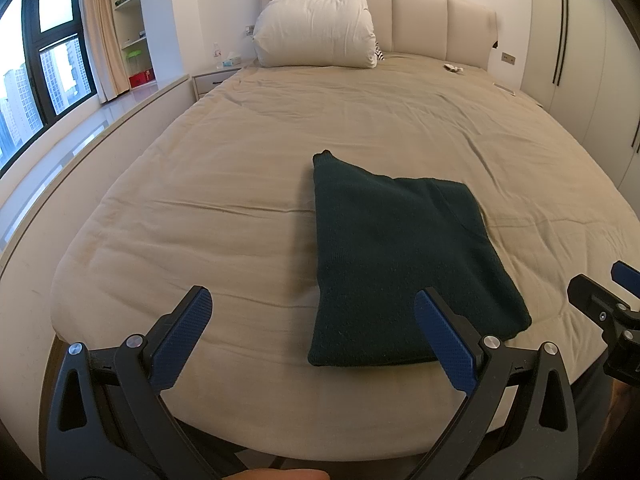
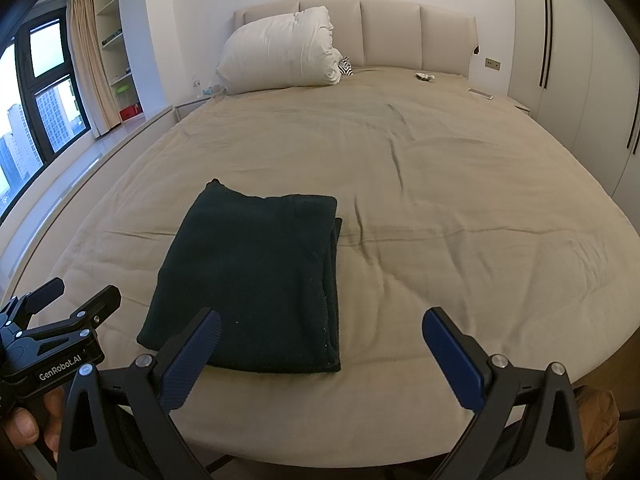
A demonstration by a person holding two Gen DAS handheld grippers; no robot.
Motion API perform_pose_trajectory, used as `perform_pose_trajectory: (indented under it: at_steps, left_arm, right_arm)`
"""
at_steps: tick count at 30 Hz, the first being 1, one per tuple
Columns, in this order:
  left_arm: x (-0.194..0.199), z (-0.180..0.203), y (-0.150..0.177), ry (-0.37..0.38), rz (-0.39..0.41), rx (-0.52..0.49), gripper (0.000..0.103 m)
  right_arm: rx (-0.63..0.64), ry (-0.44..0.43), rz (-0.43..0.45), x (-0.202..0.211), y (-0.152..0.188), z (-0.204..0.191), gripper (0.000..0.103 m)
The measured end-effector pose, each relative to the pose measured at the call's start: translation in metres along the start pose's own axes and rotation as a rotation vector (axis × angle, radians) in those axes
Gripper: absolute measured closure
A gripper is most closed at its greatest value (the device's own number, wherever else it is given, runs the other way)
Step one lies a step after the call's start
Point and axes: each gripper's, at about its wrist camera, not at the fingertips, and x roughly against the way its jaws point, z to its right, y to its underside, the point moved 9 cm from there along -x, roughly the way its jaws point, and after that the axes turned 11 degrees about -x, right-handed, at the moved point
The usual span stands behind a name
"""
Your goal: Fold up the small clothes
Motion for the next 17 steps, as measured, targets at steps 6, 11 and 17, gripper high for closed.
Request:
perform_pose_trajectory:
  at_steps: [6, 11, 17]
  left_arm:
    - [-0.003, -0.001, 0.001, 0.002, -0.003, 0.000, 0.000]
    - [-0.003, -0.001, 0.002, 0.005, -0.005, 0.001, 0.000]
    - [-0.003, -0.001, 0.001, -0.002, 0.005, 0.000, 0.000]
  right_arm:
    - [0.001, 0.000, -0.002, 0.000, -0.001, 0.000, 0.000]
    - [0.000, -0.002, -0.007, 0.000, 0.002, -0.001, 0.000]
    - [-0.002, -0.006, -0.016, 0.003, 0.009, -0.002, 0.000]
